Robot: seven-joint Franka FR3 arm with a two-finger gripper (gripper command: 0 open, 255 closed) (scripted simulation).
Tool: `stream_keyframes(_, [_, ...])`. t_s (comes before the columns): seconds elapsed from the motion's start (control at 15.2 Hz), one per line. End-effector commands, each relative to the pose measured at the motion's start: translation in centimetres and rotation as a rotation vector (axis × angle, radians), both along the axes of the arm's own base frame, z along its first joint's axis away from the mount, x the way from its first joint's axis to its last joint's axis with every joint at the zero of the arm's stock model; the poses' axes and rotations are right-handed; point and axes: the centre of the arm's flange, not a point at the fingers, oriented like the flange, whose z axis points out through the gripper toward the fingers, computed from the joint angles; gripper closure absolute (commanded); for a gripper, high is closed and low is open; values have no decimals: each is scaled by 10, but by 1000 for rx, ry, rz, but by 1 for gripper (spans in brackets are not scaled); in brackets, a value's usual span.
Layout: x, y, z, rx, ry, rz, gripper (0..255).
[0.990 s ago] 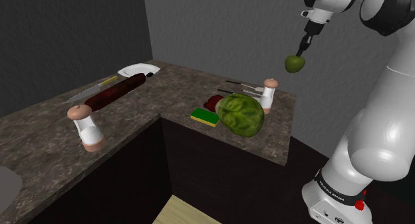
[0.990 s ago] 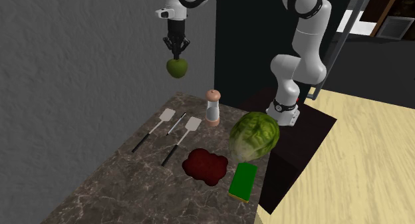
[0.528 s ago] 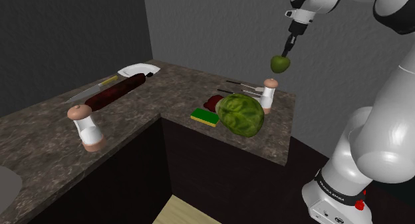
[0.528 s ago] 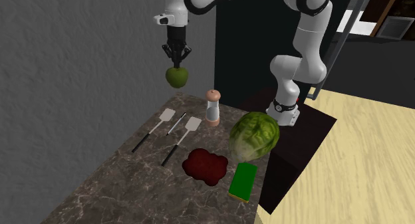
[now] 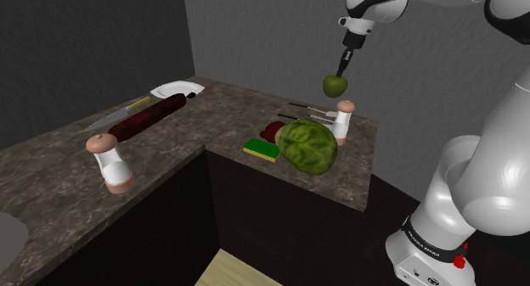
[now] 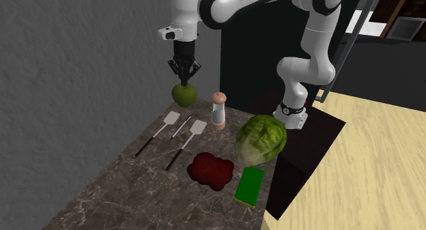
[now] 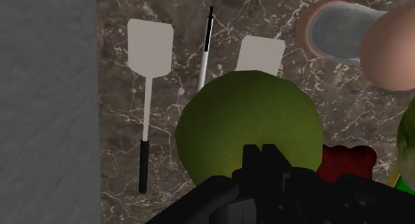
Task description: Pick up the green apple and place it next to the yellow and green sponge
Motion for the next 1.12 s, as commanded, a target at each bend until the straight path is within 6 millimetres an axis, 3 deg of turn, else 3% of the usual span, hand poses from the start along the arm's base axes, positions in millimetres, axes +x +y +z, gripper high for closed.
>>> stream_keyframes(0.0, [15,21,-2,0,0,-2,255])
stream_keyframes(1.06, [127,199,-26,0,0,-2,255])
